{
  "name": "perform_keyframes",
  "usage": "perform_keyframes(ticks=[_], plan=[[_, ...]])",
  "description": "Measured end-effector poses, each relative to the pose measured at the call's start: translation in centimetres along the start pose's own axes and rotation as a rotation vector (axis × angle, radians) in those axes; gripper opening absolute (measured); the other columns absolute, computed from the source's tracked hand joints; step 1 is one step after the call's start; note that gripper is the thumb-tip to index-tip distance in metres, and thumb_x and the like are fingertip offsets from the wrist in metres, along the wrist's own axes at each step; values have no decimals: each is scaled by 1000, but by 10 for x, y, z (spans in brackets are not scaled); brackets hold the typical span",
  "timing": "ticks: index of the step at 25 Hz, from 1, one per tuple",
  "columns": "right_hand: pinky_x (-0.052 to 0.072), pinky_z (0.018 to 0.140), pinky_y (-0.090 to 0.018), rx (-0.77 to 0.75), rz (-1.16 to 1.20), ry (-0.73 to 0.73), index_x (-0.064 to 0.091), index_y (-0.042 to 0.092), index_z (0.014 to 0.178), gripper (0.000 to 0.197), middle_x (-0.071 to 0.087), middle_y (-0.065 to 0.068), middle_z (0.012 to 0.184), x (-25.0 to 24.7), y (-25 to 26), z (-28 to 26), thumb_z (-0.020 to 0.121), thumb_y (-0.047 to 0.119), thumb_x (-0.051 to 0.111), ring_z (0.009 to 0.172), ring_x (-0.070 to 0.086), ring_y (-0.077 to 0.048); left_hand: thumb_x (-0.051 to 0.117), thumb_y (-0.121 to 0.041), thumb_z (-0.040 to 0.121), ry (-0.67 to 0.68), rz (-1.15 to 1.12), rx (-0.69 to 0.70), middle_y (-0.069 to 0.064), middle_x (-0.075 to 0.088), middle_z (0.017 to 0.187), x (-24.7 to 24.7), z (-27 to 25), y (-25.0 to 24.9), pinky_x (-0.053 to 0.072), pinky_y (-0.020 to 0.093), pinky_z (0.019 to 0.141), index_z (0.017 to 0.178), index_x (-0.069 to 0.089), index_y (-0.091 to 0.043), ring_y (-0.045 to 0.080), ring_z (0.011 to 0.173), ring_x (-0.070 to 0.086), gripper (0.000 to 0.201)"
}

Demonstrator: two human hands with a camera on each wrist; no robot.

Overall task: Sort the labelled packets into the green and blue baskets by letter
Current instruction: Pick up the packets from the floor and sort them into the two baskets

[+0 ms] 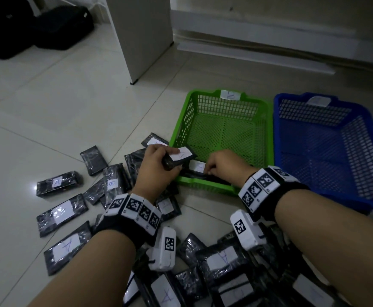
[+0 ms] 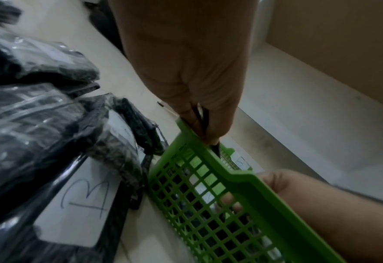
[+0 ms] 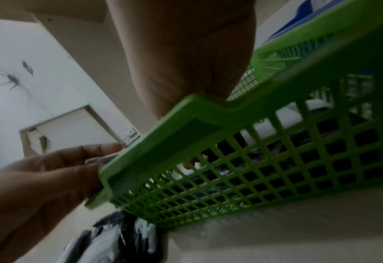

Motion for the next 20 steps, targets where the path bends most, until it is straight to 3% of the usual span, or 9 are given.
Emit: perform_keyframes(ticks=[3,5,7,11,14,16,18,19,20], plan=[[38,79,-18,62,187,-287,74,14,94,16,67,1,98,-13,-13,-16,89,11,60,89,58,-12,76,-13,73,69,151,166,-5,49,114,5,11,-11,32,2,91,109,67,-22,4,102,49,38],[37,76,-19,98,217,-444,72,15,93,16,60,3,94,-17,-23,-34,90,11,57,85,51,-9,76,-21,73,244,266,284,-5,55,120,17,19,-14,28,11,98,109,67,-25,9,112,50,38],[37,74,-23,69,185,-488,71,17,91,14,61,1,91,-14,-25,-51,90,13,57,86,50,-12,66,-34,77,412,423,330,-5,54,131,28,26,-14,18,20,103,110,67,-31,16,126,44,34],[39,74,-31,-93,124,-410,68,19,91,13,61,1,87,10,-14,-77,89,30,60,90,50,-19,31,-43,80,571,687,300,-1,39,147,35,21,-18,8,27,114,112,69,-24,24,137,24,53],[46,85,-40,-128,50,-369,64,19,104,21,58,0,98,29,-12,-89,84,23,66,97,51,-20,47,-33,92,364,520,299,5,49,133,26,1,-15,26,38,110,106,71,-19,28,126,35,31],[47,85,-43,-142,-37,-474,63,17,111,34,57,-3,102,34,-10,-100,78,9,66,99,49,-22,58,-18,87,101,390,281,5,50,124,18,-31,-14,31,32,99,102,70,-19,25,115,39,18],[44,87,-36,-227,-109,-630,64,15,112,39,56,-5,104,36,-2,-119,74,5,63,100,45,-21,59,-11,82,-86,316,242,5,49,114,12,-70,-12,32,27,91,99,66,-18,21,107,40,19],[42,87,-33,-288,-123,-631,64,14,110,37,56,-6,105,41,4,-129,74,7,63,101,44,-20,58,-13,80,-77,305,246,4,49,109,13,-88,-6,34,26,89,98,64,-18,19,103,42,19],[41,88,-32,-340,-102,-535,63,15,110,34,56,-5,106,49,9,-138,77,12,64,102,43,-19,57,-16,79,14,305,271,2,51,106,18,-103,2,38,28,88,99,63,-19,19,101,45,21]])
Point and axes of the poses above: each hand's wrist, its own z-axis towards the middle knuckle, its own x-axis out of the palm, y = z × x, the point moved 3 cm from there along z, towards the middle knuckle
